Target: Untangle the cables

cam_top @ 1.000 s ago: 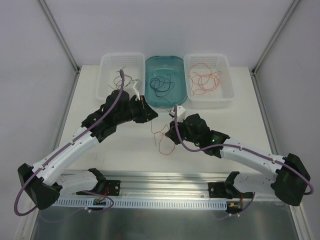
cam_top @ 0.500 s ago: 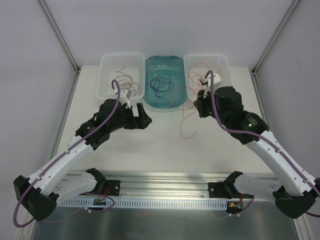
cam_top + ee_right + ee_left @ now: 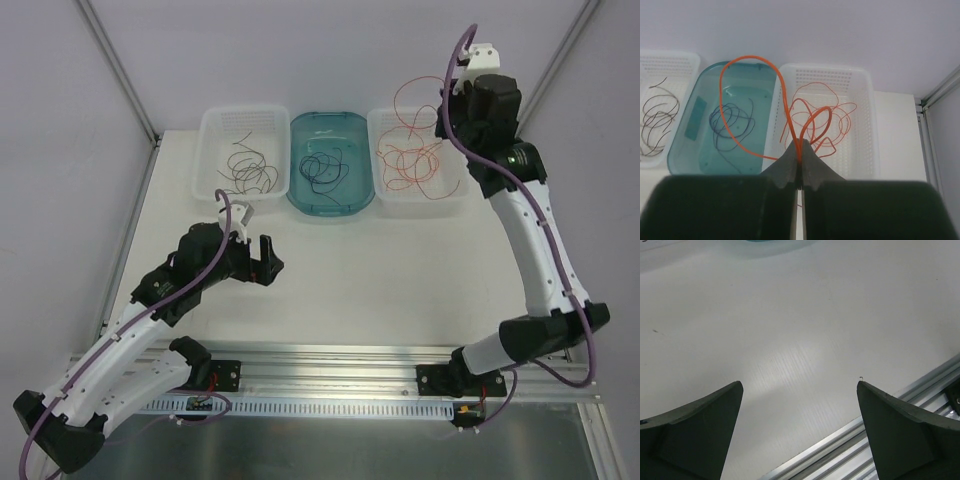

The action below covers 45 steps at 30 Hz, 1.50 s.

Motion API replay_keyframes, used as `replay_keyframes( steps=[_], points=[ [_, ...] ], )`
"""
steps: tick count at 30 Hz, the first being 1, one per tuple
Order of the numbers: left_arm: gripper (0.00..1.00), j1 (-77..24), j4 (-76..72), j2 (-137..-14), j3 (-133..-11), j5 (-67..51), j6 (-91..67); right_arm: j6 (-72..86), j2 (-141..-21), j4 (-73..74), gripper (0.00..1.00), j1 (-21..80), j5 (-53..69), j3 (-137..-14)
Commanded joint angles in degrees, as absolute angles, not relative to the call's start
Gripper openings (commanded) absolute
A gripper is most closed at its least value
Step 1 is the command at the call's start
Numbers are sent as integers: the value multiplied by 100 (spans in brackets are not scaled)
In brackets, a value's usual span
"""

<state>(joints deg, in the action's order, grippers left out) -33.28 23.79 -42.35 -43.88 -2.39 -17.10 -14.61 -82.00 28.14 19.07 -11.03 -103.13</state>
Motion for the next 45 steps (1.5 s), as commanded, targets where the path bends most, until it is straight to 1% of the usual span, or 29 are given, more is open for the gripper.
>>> replay_keyframes(
  steps=[1, 4, 6, 7, 9, 10, 12, 15, 16, 17, 18, 19, 20, 25, 27, 28, 30, 31, 33, 34, 37, 38, 40, 41, 45],
  points=[
    [99, -3296, 2714, -4280, -4473, -36, -1372, -1249, -9077, 2172, 1, 1451, -678, -10827],
    [99, -3296, 2865, -4219, -4544, -35, -1310, -1344, -9956, 1820, 1, 1213, -650, -11003],
    [99, -3296, 2857, -4166, -4465, 193, -1292, -1292, -10430, 1627, 1, 1055, -729, -11022],
    [99, -3296, 2865, -4114, -4430, 350, -1275, -1257, -10842, 1539, 1, 1011, -642, -11013],
    [99, -3296, 2865, -4087, -4342, 483, -1275, -994, -11248, 1442, 2, 871, -450, -11048],
    [99, -3296, 2874, -4087, -4316, 527, -1283, -880, -11407, 1433, 10, 818, -283, -11039],
    [99, -3305, 2874, -4122, -4245, 615, -1309, -661, -11776, 1450, 21, 721, -80, -11022],
    [99, -3296, 2926, -4157, -4245, 703, -1309, -685, -11795, 1617, 63, 703, -53, -10864],
    [99, -3287, 2927, -4149, -4263, 712, -1318, -686, -11708, 1669, 79, 694, -53, -10820],
    [99, -3278, 2927, -4122, -4280, 721, -1344, -686, -11446, 1783, 86, 694, -53, -10767],
    [99, -3261, 2927, -4070, -4280, 729, -1388, -703, -11287, 1836, 95, 703, -44, -10636],
    [99, -3235, 2927, -4035, -4280, 738, -1415, -703, -11120, 1915, 98, 703, -53, -10574],
    [99, -3200, 2927, -3999, -4280, 756, -1424, -703, -10909, 2064, 99, 703, -53, -10486],
    [99, -2778, 2927, -3569, -4193, 1124, -1678, -747, -9152, 2608, 100, 694, -158, -9627],
    [99, -2725, 2935, -3263, -4166, 1518, -1757, -782, -8555, 2803, 100, 694, -237, -9309],
    [99, -2733, 2944, -3139, -4149, 1642, -1775, -782, -7960, 2969, 100, 712, -246, -8977],
    [99, -2733, 2944, -2727, -4113, 1950, -1810, -773, -7237, 3111, 99, 703, -307, -8589],
    [99, -2725, 2953, -2594, -4105, 2169, -1811, -773, -6503, 3251, 100, 703, -351, -8422],
    [99, -2733, 3006, -2207, -4166, 2267, -1732, -808, -5804, 3427, 100, 694, -562, -7955],
    [99, -2725, 3075, -2102, -4262, 2320, -1697, -861, -5079, 3558, 100, 703, -658, -7806],
    [99, -2725, 3260, -1732, -4569, 2487, -1574, -958, -4160, 4014, 100, 703, -1002, -7445],
    [99, -2733, 3417, -1653, -4649, 2600, -1538, -984, -3661, 4164, 100, 703, -1028, -7401],
    [99, -2725, 3585, -1390, -4842, 2724, -1477, -1019, -3219, 4533, 100, 703, -1099, -7295],
    [99, -2725, 3708, -1180, -4878, 2829, -1468, -1054, -2764, 4622, 100, 703, -1133, -7243],
    [99, -2725, 3954, -529, -4896, 2979, -1397, -1151, -1760, 4930, 100, 703, -1283, -6761]
  ],
)
